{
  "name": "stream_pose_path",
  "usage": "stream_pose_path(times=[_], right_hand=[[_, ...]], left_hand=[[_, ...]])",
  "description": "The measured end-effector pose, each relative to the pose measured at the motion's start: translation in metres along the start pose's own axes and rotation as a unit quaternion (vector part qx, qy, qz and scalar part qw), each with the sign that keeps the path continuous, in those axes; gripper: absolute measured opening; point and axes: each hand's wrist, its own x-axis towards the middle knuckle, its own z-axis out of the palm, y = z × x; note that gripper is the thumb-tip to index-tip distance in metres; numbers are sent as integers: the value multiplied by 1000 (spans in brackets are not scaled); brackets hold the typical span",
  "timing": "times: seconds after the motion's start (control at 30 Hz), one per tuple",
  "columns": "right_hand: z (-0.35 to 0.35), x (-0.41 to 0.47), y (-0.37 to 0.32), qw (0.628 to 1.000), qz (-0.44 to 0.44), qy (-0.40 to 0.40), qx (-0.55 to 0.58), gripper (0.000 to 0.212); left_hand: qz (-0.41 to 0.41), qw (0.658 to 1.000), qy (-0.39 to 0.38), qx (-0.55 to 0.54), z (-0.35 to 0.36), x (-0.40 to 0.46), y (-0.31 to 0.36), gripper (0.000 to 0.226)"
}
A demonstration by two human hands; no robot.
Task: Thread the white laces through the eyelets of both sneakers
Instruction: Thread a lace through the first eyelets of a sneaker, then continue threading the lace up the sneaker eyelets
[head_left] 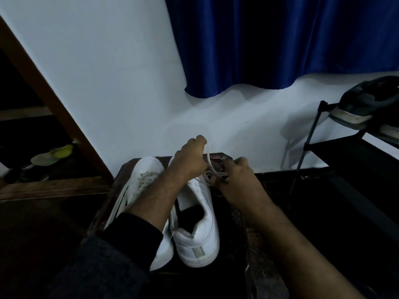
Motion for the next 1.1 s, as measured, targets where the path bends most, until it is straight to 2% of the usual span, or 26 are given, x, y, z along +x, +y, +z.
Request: stream_pose_path(times=[0.07, 0.17, 0.23, 0.3, 0.43, 0.57, 0.73, 0.87, 1.1], right_hand=[[0, -3, -3, 999, -31, -26, -11, 49], [3, -7, -4, 994, -63, -66, -66, 52], [7, -6, -3, 992, -62, -69, -91, 48], [11, -2, -4, 990, -60, -68, -108, 45], [12, 2, -6, 992, -65, -47, -101, 50], [8, -1, -10, 991, -80, 10, -109, 51], [-1, -12, -21, 992, -100, 61, -36, 36], [-8, -28, -36, 988, -130, 82, -9, 39], [10, -56, -81, 973, -195, 117, -21, 34]], left_hand=[[12, 1000, -4, 28, -2, -2, 1, 59], [46, 995, -40, 79, -4, -4, 4, 42], [53, 988, -95, 112, -3, -6, 5, 43], [47, 985, -113, 123, -3, -7, 6, 45], [42, 991, -64, 107, -7, -7, 3, 35], [42, 993, -37, 105, -18, -21, 2, 28], [32, 996, 20, 84, -32, -55, -3, 29], [26, 995, 87, 31, -35, -98, -18, 40], [24, 983, 179, 23, -50, -171, -50, 40]])
